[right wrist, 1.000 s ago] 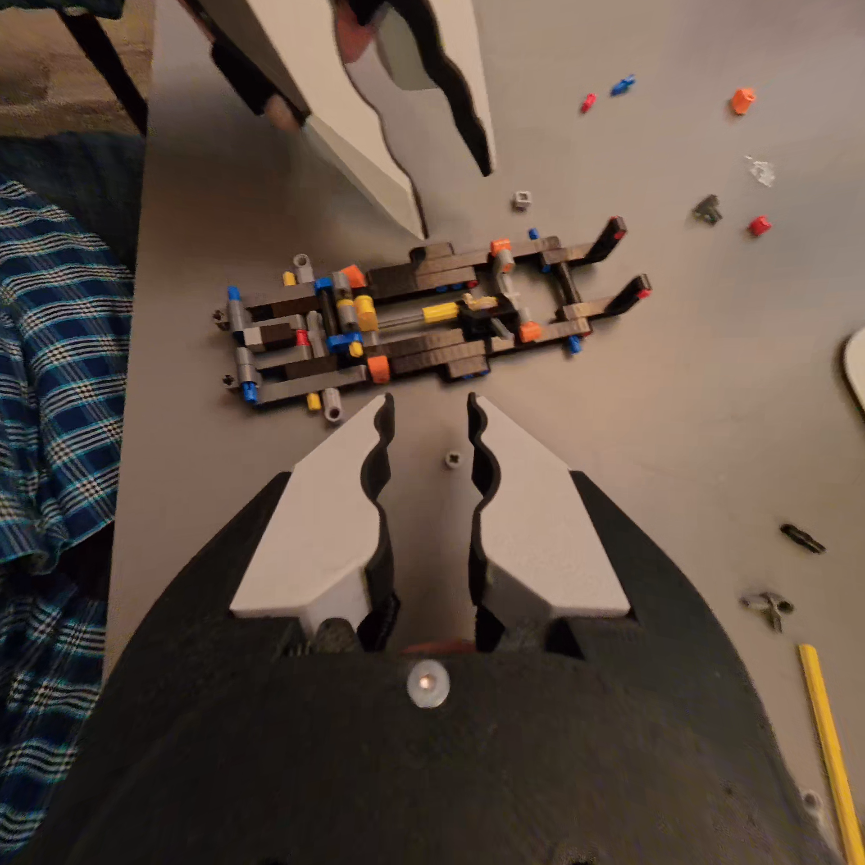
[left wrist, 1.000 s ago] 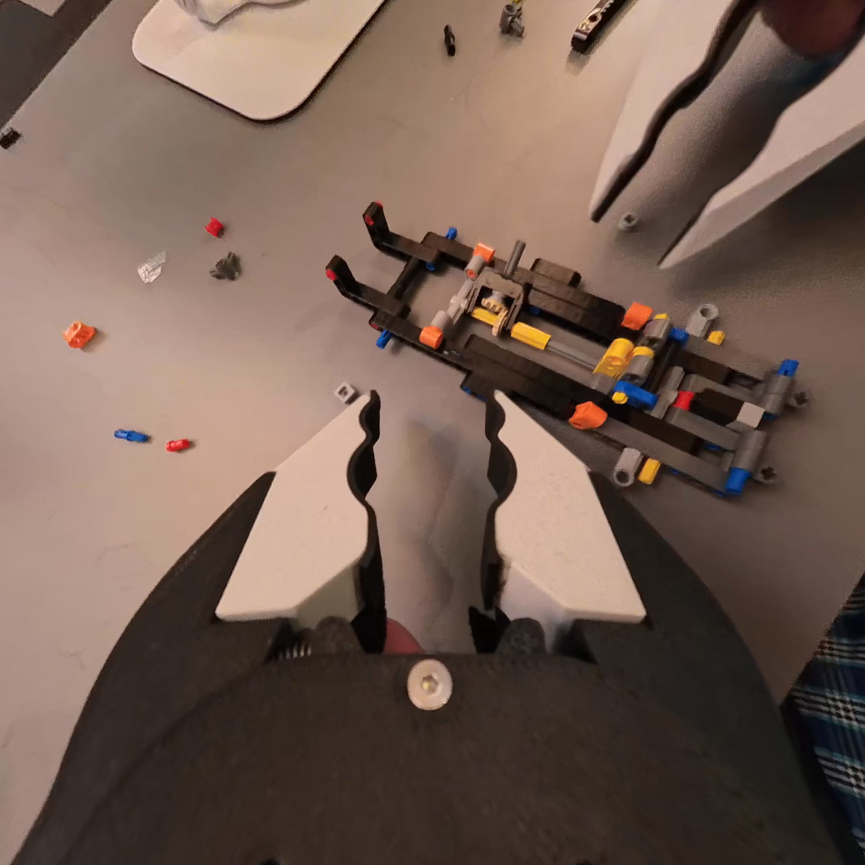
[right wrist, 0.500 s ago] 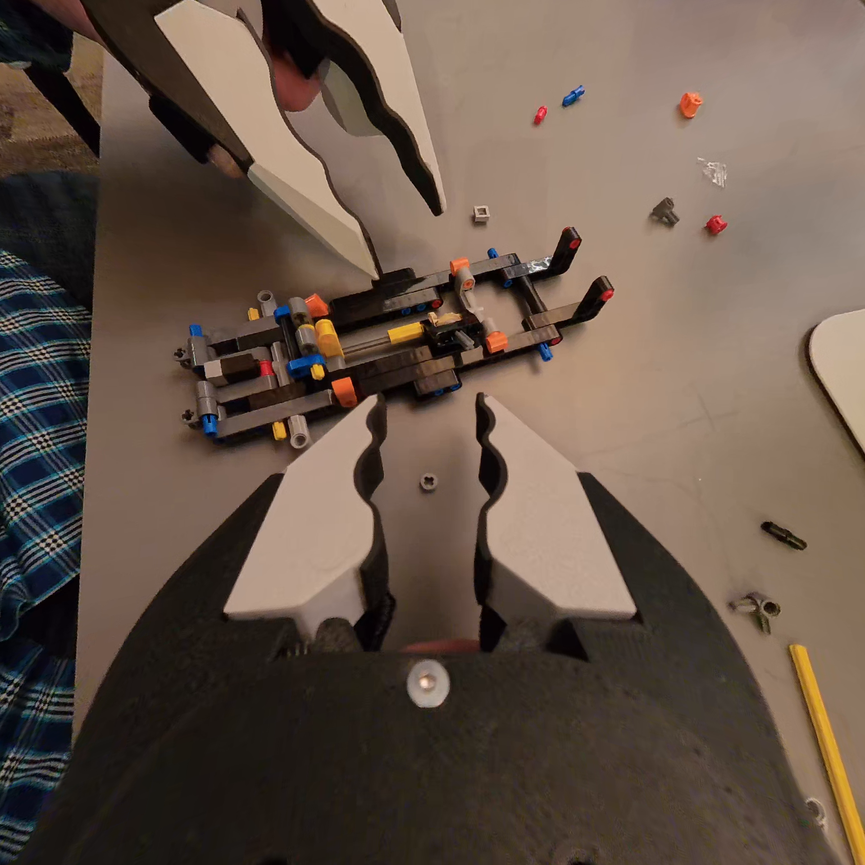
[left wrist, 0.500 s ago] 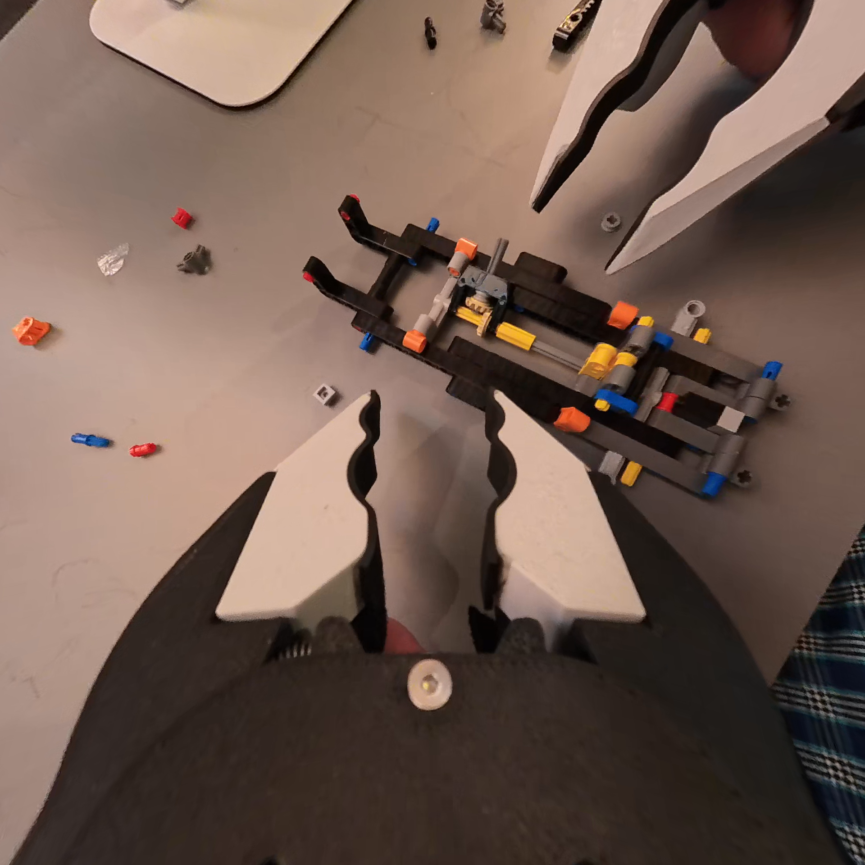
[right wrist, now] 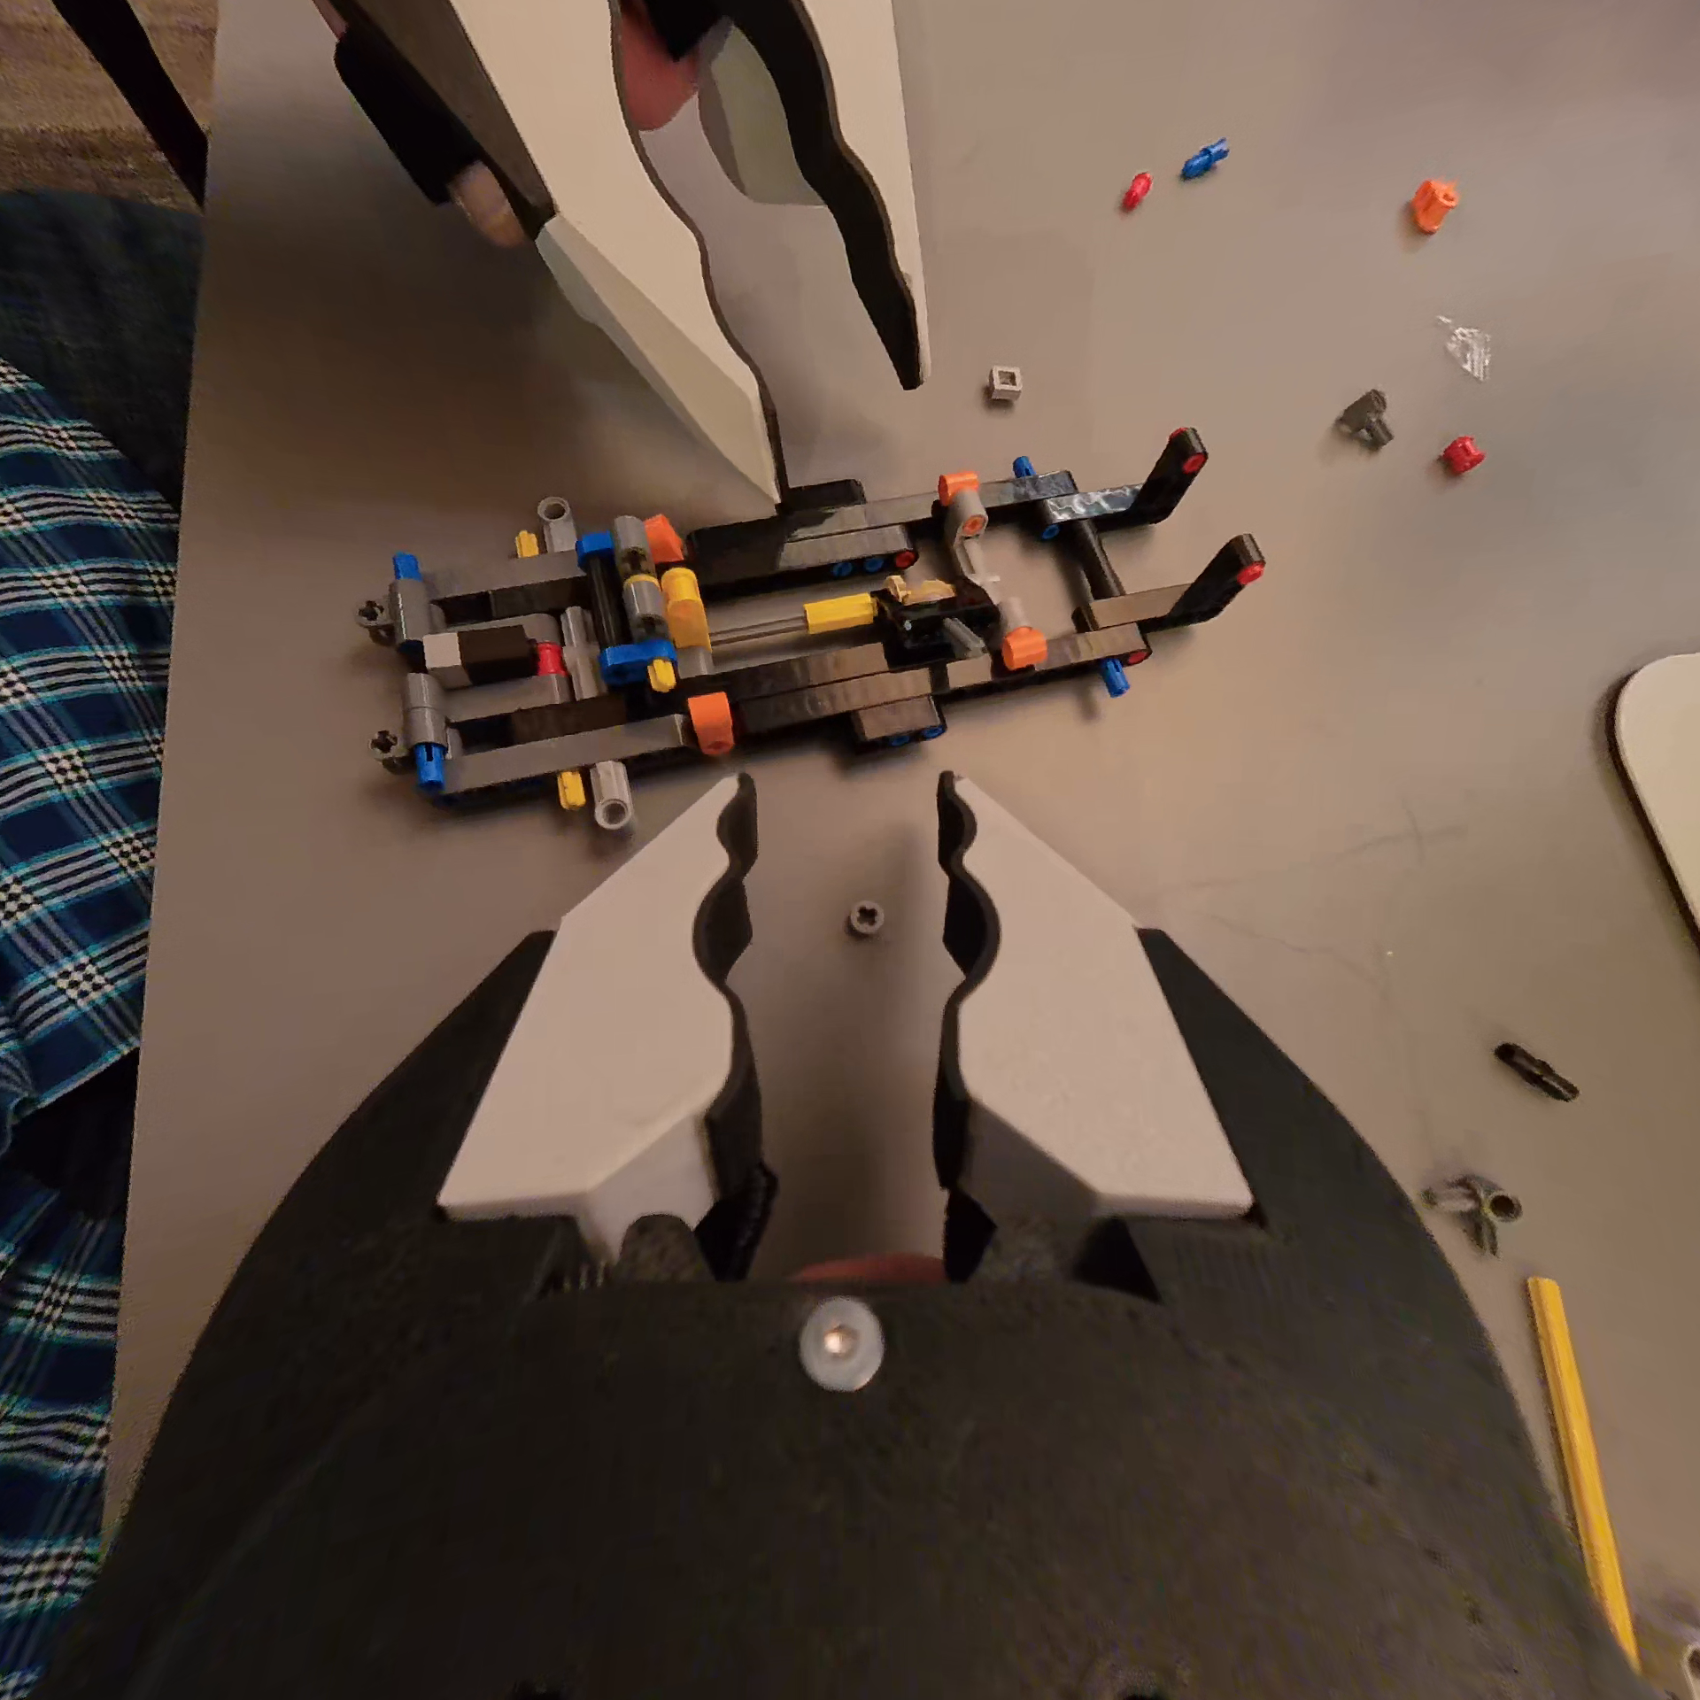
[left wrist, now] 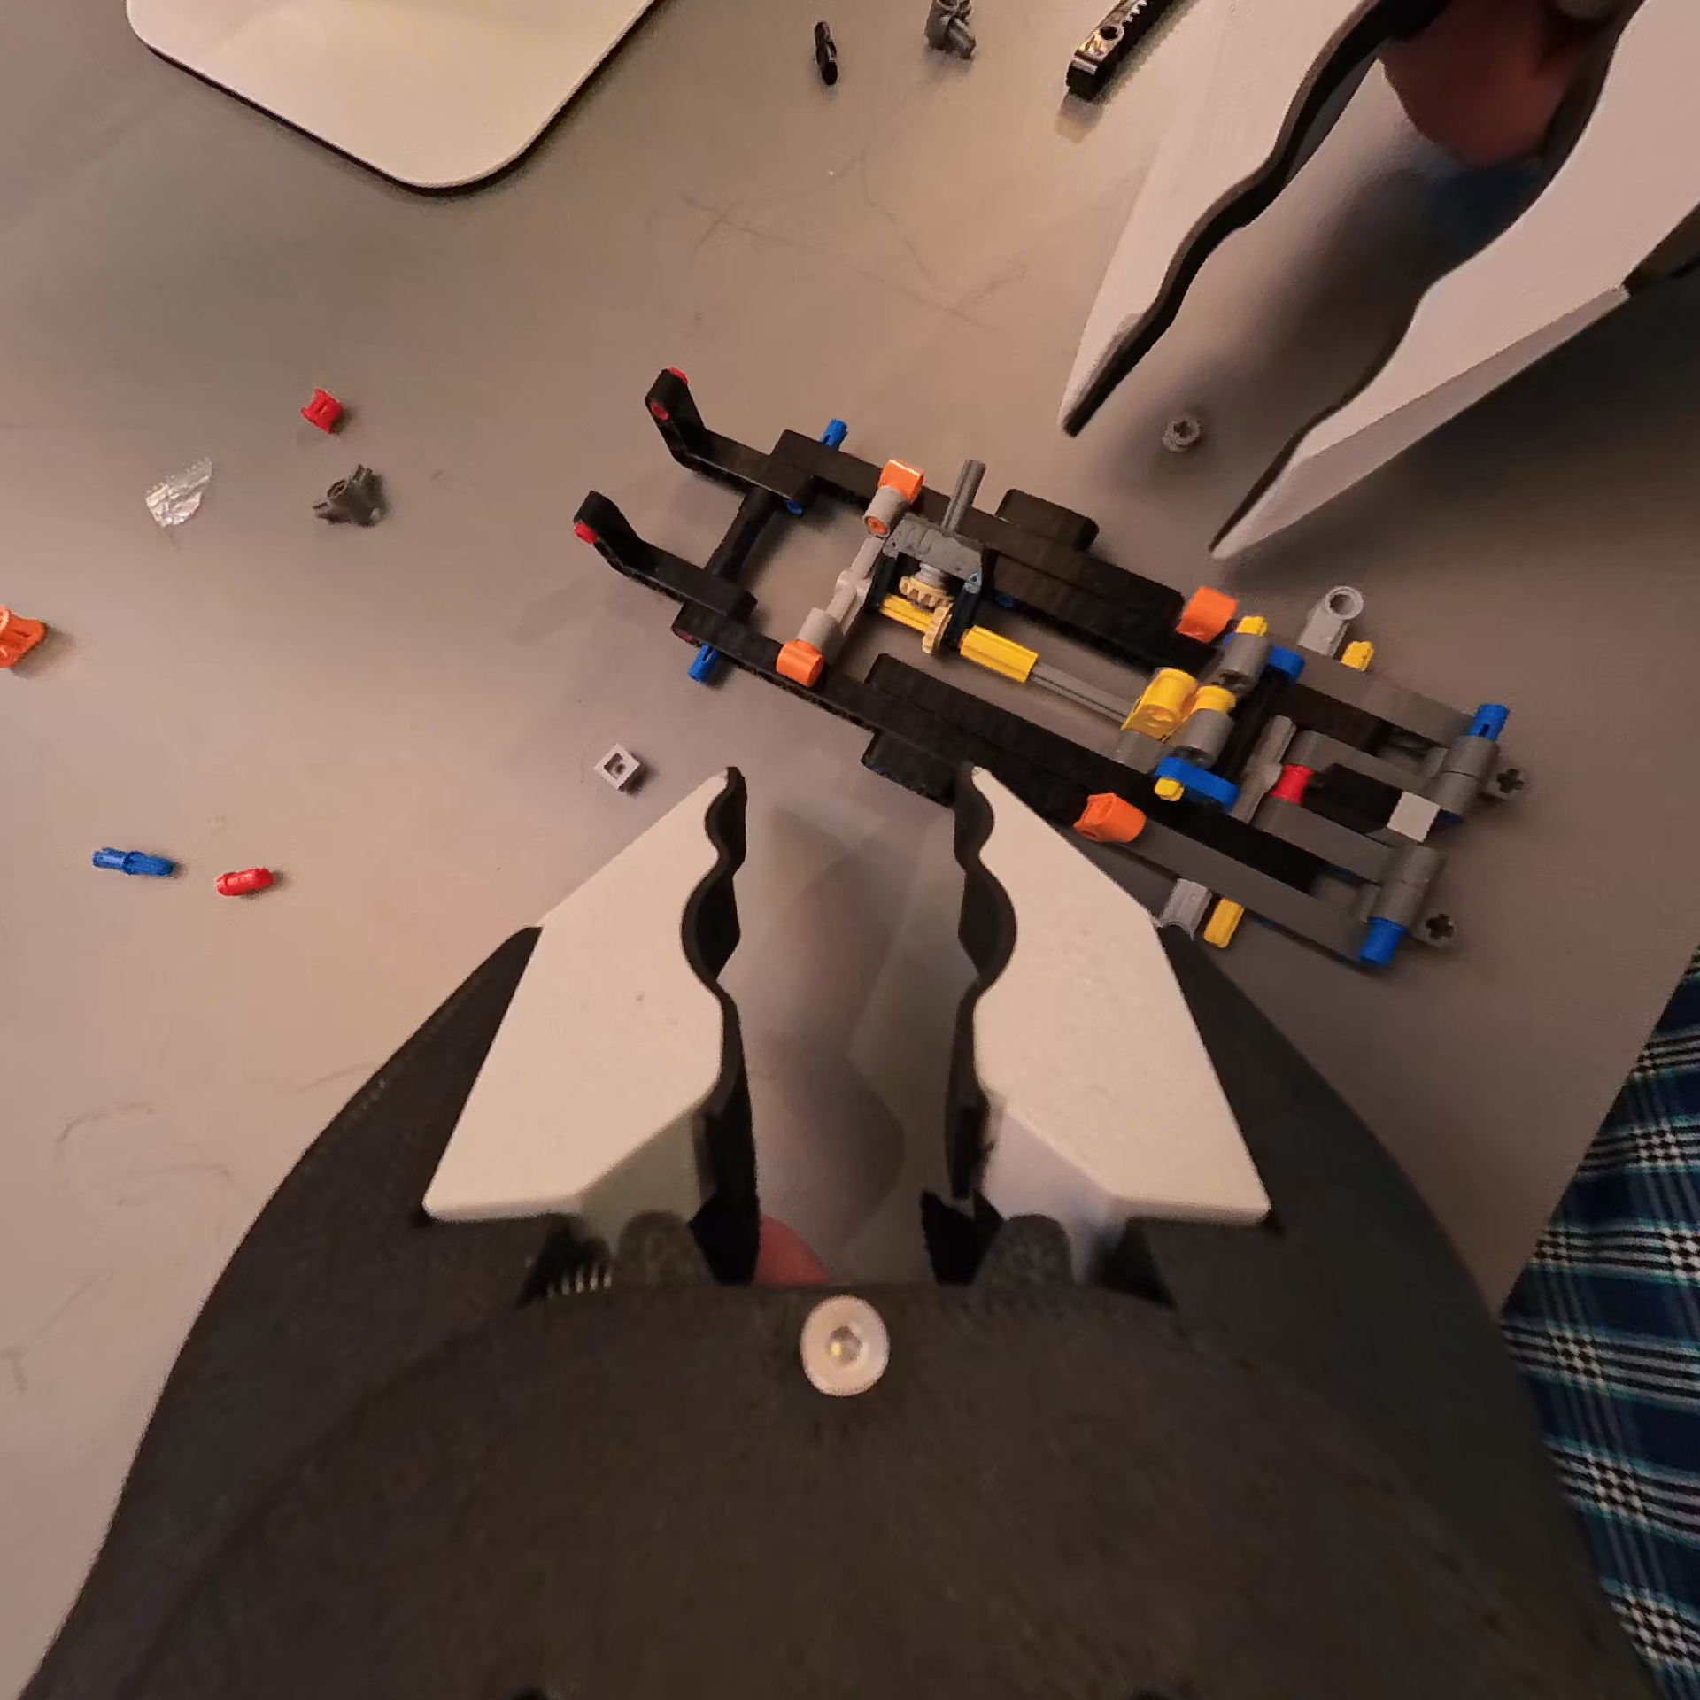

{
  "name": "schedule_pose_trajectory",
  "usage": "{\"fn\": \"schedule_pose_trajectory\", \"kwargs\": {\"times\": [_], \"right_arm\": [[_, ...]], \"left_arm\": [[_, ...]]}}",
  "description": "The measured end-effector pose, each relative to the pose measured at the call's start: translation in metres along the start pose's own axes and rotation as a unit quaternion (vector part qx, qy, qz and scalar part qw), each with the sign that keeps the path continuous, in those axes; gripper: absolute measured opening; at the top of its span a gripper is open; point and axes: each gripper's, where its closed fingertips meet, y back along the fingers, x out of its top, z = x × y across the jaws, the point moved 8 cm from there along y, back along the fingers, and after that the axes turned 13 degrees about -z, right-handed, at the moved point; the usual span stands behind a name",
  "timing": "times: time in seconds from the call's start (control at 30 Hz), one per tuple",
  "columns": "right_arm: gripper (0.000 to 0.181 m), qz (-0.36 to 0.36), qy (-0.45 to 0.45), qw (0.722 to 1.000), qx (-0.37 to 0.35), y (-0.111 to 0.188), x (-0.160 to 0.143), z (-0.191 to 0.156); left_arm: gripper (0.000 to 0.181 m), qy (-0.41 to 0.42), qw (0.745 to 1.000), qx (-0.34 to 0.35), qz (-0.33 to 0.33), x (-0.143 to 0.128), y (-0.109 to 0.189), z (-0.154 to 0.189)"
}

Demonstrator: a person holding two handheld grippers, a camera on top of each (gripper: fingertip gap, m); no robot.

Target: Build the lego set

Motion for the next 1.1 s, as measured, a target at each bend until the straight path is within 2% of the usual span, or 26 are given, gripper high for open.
{"fn": "schedule_pose_trajectory", "kwargs": {"times": [0.63, 1.1], "right_arm": [[0.038, 0.012, -0.026, 1.000, -0.007, 0.000, 0.006, 0.005], [0.040, 0.023, -0.045, 0.998, 0.024, -0.011, 0.020, 0.002]], "left_arm": [[0.044, 0.001, 1.000, -0.002, 0.000, 0.000, 0.001, 0.000], [0.044, -0.005, 1.000, -0.006, -0.003, 0.001, -0.001, 0.003]]}}
